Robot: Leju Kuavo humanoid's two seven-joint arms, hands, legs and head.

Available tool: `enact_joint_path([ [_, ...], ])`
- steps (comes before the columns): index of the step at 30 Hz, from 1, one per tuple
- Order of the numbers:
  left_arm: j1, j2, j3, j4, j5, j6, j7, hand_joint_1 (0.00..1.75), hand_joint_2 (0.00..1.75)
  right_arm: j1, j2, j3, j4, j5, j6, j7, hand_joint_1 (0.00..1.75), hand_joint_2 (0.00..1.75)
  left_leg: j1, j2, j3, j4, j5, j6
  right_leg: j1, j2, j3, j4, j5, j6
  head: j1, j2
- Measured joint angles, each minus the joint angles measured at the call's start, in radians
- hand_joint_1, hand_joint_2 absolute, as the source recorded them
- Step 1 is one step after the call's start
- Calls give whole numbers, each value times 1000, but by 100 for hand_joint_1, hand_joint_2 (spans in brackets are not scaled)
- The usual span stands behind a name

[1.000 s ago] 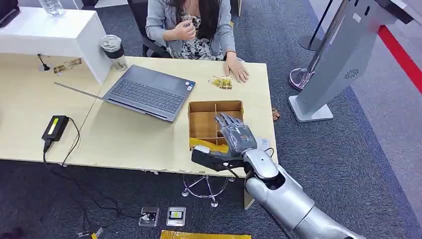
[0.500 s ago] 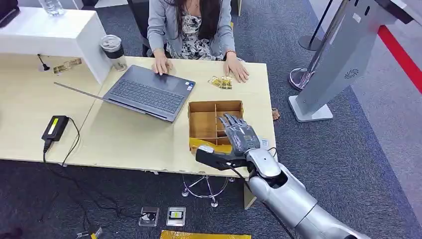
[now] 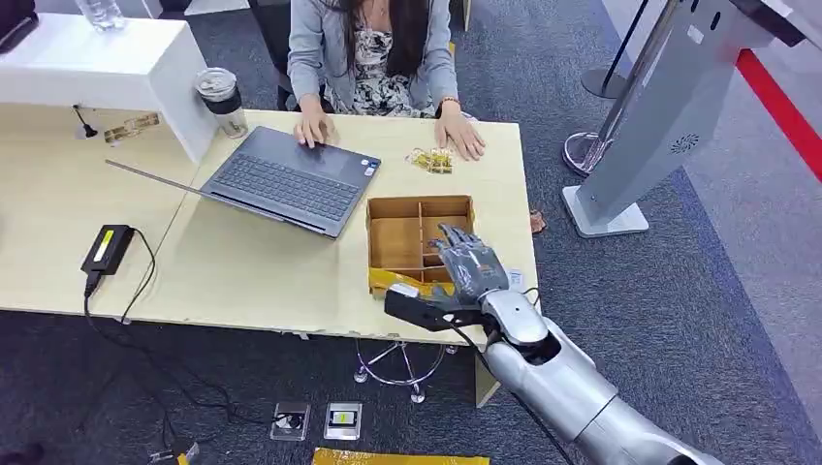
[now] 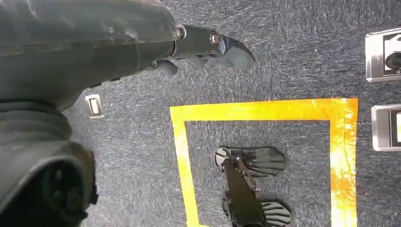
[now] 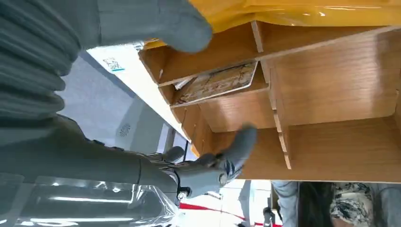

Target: Pass the card to the sensor for recognition and then transmit it.

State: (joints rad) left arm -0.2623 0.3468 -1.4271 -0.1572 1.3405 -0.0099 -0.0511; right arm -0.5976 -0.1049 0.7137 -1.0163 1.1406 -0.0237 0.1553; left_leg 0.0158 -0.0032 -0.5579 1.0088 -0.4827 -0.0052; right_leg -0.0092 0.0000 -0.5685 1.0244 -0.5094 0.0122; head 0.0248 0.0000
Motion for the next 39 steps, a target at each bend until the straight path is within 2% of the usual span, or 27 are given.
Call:
enact_joint_path([
  [1, 0, 0, 0, 0, 0, 0, 0, 0, 0, 0, 0, 0, 3, 0, 0, 0, 0, 175, 0, 0, 0, 0, 0, 0, 0, 0, 0, 0, 0, 0, 0, 0],
  [29, -1, 0, 0, 0, -4, 2, 0, 0, 0, 2, 2, 5, 25, 17, -23, 13, 0, 175, 0, 0, 0, 0, 0, 0, 0, 0, 0, 0, 0, 0, 0, 0],
  [39, -6, 0, 0, 0, -7, 2, 0, 0, 0, 0, 28, 5, 51, 17, -49, 10, 0, 175, 0, 0, 0, 0, 0, 0, 0, 0, 0, 0, 0, 0, 0, 0],
])
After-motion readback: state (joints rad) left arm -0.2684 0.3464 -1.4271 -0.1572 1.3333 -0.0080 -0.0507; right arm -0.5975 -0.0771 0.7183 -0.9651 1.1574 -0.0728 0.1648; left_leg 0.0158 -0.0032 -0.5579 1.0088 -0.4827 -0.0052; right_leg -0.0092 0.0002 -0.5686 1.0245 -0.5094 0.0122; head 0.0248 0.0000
